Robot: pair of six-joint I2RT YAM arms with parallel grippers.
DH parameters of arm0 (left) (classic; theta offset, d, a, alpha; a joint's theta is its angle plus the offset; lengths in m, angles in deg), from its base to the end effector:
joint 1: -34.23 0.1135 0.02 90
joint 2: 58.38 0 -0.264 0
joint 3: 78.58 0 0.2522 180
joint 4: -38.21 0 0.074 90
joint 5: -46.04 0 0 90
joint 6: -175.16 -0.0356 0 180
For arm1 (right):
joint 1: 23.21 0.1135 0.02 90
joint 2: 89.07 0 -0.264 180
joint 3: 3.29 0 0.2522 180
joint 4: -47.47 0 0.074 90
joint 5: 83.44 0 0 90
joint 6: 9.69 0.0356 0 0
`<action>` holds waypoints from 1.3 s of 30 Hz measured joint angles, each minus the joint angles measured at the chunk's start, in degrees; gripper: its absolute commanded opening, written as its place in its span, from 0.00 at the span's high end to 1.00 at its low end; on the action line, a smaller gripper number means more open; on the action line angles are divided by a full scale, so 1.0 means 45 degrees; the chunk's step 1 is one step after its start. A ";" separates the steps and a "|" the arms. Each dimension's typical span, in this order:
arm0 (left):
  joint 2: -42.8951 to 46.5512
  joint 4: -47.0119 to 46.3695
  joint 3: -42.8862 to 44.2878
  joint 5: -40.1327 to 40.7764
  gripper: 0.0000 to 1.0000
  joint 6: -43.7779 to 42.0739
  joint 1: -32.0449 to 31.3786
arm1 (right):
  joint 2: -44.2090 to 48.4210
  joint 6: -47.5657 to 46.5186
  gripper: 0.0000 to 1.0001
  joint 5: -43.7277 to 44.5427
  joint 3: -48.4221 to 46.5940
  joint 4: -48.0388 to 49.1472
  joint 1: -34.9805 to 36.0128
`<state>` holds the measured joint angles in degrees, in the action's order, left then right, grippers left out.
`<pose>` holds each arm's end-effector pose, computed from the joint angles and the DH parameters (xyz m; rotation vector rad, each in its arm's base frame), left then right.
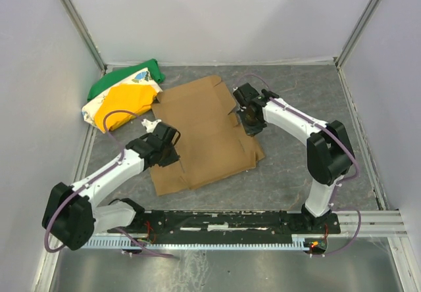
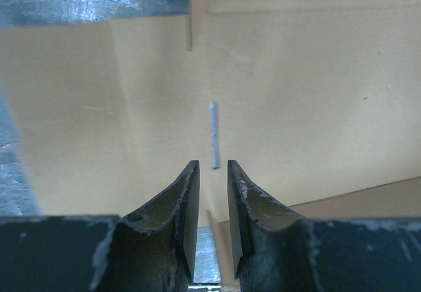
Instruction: Fold the paper box
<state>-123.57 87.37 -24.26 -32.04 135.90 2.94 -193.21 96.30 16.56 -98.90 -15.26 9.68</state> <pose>0.1844 -0.1034 0.2113 -0.5113 2.5529 -0.2522 0.3132 0.1952 0.2288 -0.3678 2.7484 -0.0315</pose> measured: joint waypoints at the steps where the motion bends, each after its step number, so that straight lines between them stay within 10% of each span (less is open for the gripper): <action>1: -0.0189 -0.0010 0.0044 -0.0010 0.69 0.0000 0.0000 | -0.0034 0.0097 0.98 0.0049 0.0005 0.0000 -0.0049; 17: -0.5751 -0.1758 0.4974 -0.2404 0.70 -0.1525 -0.0257 | 0.2851 0.2472 0.98 -0.1234 0.3045 0.1457 -0.2404; 27: -0.9024 -0.1991 0.6513 -0.3070 0.71 -0.2395 -0.1195 | 0.3725 0.2793 0.41 -0.1438 0.3410 0.1433 -0.2331; 39: -1.0078 -0.1841 0.7174 -0.3143 0.72 -0.2565 -0.1156 | -0.0209 0.1685 0.60 -0.1826 -0.4031 -0.0248 -0.2331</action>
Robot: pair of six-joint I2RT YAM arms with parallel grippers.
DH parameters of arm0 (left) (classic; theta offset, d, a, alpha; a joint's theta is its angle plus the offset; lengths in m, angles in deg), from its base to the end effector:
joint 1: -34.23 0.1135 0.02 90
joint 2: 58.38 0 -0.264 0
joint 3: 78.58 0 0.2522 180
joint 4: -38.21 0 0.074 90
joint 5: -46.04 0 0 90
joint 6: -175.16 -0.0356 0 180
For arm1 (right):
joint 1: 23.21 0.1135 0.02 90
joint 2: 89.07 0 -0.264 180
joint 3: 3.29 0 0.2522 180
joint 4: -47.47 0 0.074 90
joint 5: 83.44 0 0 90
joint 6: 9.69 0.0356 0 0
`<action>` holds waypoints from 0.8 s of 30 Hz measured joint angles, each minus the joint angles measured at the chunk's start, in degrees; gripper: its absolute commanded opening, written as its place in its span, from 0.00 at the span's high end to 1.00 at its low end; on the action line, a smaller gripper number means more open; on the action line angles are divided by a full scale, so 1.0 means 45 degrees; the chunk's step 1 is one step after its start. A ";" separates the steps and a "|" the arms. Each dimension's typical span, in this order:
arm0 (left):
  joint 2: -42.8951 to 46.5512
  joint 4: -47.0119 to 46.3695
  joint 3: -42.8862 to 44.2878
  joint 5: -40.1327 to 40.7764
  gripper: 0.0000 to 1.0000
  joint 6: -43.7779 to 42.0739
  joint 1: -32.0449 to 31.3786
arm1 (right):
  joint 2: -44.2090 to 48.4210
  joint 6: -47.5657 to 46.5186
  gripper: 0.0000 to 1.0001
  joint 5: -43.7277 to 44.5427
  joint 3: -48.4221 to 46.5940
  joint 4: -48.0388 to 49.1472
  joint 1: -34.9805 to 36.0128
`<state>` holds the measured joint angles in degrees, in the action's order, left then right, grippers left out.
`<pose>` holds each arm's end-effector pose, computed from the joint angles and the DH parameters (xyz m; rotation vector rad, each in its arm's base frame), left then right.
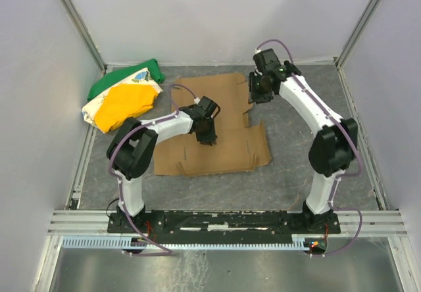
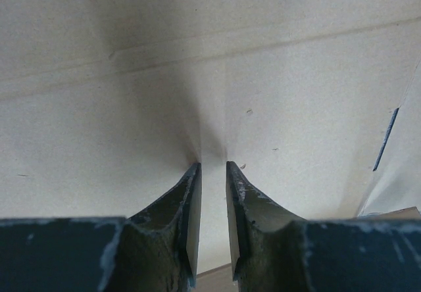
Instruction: Fold the paper box
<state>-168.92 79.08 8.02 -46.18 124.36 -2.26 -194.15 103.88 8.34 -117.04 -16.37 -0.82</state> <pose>0.3125 -0.2329 0.1592 -0.0538 2.7864 -0.4247 0.3708 0.1516 0.3165 0.0388 2.5561 0.2765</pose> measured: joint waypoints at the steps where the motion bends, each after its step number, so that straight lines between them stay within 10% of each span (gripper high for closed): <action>1: -0.0034 0.0015 0.0044 -0.0015 0.72 0.0000 -0.0005 | -0.0554 -0.0019 0.60 -0.0078 -0.0359 -0.0102 0.0000; 24: -0.0379 -0.0437 0.0253 -0.0243 0.72 0.0000 -0.0136 | -0.4036 -0.0738 0.55 0.0306 -0.2540 -0.1583 0.0194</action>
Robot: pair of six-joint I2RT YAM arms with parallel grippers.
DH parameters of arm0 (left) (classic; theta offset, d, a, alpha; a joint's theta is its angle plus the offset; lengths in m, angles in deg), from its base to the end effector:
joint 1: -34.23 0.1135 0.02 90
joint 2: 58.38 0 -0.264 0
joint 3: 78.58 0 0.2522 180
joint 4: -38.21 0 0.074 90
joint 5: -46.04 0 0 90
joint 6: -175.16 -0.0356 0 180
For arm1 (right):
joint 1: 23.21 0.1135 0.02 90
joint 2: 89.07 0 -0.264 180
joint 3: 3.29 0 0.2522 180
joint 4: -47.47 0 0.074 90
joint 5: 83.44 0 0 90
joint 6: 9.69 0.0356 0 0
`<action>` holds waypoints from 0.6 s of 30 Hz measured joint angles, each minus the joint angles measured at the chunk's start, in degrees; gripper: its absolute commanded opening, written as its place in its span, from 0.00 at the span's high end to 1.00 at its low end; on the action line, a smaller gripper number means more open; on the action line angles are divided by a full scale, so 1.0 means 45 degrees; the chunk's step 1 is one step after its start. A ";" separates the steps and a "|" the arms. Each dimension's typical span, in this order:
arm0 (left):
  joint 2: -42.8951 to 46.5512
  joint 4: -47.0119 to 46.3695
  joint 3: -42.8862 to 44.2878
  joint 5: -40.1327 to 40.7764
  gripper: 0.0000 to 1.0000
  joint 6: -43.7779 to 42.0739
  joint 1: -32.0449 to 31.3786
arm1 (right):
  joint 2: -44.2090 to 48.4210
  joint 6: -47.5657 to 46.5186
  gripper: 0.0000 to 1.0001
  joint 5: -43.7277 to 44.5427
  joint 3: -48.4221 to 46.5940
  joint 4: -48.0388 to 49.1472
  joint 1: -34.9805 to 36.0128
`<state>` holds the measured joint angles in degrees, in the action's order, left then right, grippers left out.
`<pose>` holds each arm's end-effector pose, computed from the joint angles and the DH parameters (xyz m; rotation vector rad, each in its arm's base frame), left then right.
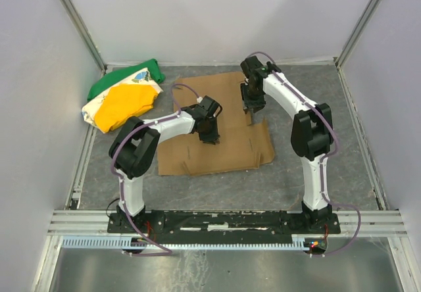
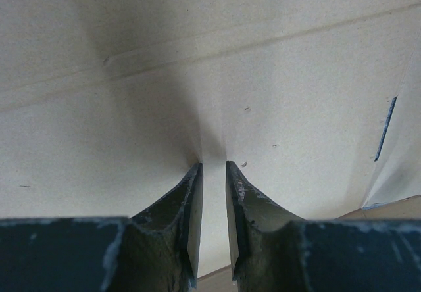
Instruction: Fold the paper box
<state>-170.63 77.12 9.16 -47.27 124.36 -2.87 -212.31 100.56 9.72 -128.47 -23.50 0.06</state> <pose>0.3166 -0.2420 0.1553 -0.0319 2.7741 -0.4678 0.4197 0.1783 0.2406 -0.0591 2.7785 0.1195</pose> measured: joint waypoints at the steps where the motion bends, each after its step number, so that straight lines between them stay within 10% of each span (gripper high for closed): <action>1: -0.0005 0.0000 0.0000 -0.0005 0.72 0.0000 0.0000 | -0.0102 -0.0039 0.55 0.0083 0.0000 -0.0044 0.0000; 13: -0.0058 0.0015 0.0029 -0.0015 0.72 0.0000 0.0000 | -0.0738 -0.0379 0.58 0.0189 -0.0160 -0.0058 0.0000; 18: -0.0083 0.0024 0.0053 -0.0024 0.72 0.0005 0.0000 | -0.0996 -0.0559 0.96 0.0126 -0.0457 0.0005 0.0000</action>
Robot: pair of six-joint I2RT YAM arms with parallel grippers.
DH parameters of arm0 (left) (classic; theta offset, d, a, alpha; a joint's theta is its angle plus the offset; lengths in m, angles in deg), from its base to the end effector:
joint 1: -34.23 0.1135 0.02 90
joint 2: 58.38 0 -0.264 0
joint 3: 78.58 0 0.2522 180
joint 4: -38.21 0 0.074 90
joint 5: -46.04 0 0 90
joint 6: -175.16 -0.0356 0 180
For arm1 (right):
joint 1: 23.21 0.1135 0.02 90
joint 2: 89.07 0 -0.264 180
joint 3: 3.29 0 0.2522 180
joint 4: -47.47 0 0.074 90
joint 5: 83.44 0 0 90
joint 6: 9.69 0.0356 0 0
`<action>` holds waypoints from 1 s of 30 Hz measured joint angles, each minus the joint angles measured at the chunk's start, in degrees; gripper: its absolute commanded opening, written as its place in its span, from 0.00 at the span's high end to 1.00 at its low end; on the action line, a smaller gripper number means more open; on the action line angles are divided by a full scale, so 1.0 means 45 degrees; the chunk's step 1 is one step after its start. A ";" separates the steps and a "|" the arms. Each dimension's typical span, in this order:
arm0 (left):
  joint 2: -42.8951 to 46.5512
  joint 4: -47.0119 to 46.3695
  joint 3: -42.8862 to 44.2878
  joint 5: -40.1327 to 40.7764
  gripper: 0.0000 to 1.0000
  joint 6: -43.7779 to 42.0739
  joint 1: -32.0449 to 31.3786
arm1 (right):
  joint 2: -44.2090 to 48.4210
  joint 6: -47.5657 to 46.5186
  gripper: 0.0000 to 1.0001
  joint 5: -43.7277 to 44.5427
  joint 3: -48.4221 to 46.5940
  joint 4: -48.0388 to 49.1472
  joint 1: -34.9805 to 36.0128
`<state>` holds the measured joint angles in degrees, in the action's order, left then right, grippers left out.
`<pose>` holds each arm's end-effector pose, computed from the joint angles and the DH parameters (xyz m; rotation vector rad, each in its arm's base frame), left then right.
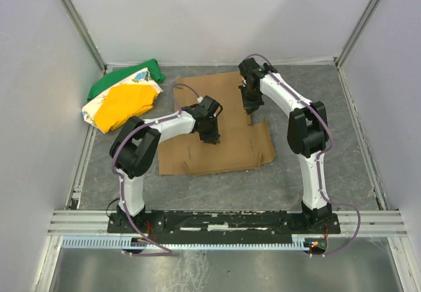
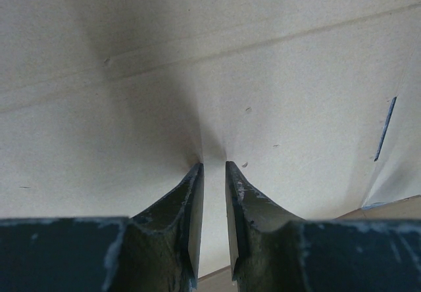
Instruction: Fold the paper box
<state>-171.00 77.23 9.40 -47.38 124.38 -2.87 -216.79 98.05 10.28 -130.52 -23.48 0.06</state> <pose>0.3173 -0.2426 0.1539 -0.0320 2.7788 -0.4670 0.4314 0.1830 0.2163 -0.1209 2.8122 0.0755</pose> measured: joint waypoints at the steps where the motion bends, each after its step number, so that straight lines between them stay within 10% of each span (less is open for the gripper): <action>1: -0.0029 -0.0039 0.0019 -0.0029 0.72 -0.0005 0.0000 | -0.0024 -0.0024 0.98 -0.0044 -0.0019 0.0024 0.0000; 30: -0.0442 -0.1987 -0.0233 -0.0991 0.73 0.0816 -0.0126 | 0.7300 0.1749 0.98 0.0656 1.1419 0.5304 0.1069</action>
<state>-172.99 68.29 8.35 -51.84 128.06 -3.44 -183.94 105.92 13.24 -79.14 0.39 4.87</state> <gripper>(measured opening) 0.276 0.024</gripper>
